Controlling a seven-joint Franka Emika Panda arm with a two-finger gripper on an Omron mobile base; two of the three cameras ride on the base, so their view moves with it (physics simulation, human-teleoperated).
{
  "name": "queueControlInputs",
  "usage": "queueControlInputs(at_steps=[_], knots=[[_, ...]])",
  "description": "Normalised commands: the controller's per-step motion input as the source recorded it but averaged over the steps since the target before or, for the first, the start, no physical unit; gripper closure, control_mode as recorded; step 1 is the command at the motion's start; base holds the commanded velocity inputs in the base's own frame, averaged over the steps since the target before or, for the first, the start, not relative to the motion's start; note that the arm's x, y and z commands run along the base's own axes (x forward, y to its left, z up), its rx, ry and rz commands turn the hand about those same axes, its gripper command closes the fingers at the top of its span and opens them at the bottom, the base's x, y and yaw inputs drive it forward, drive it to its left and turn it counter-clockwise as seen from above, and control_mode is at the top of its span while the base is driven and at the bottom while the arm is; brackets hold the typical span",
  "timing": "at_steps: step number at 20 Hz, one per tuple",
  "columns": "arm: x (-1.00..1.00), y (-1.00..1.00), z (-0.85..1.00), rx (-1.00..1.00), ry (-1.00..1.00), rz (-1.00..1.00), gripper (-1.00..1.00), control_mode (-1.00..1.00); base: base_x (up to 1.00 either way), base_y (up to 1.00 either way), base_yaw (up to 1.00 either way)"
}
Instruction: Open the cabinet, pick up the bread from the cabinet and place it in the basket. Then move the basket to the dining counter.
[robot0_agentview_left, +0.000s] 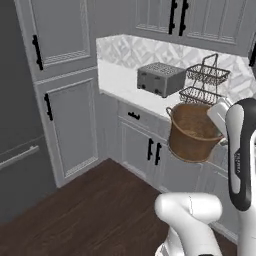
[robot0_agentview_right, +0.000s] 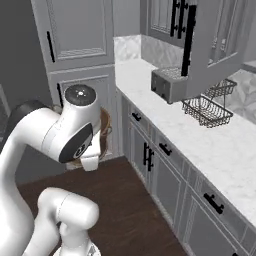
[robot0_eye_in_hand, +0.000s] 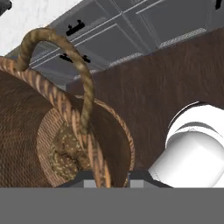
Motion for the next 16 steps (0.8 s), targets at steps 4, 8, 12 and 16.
queueControlInputs(at_steps=[4, 8, 12, 16], knots=[[0.00, 0.00, 0.00, 0.00, 0.00, 0.00, 1.00, 1.00, 0.00, 0.00, 1.00], [0.00, 0.00, 0.00, 0.00, 0.00, 0.00, 1.00, 1.00, 0.00, 0.00, 1.00], [0.00, 0.00, 0.00, 0.00, 0.00, 0.00, 1.00, 1.00, 0.00, 0.00, 1.00], [0.00, 0.00, 0.00, 0.00, 0.00, 0.00, 1.00, 1.00, 0.00, 0.00, 1.00]])
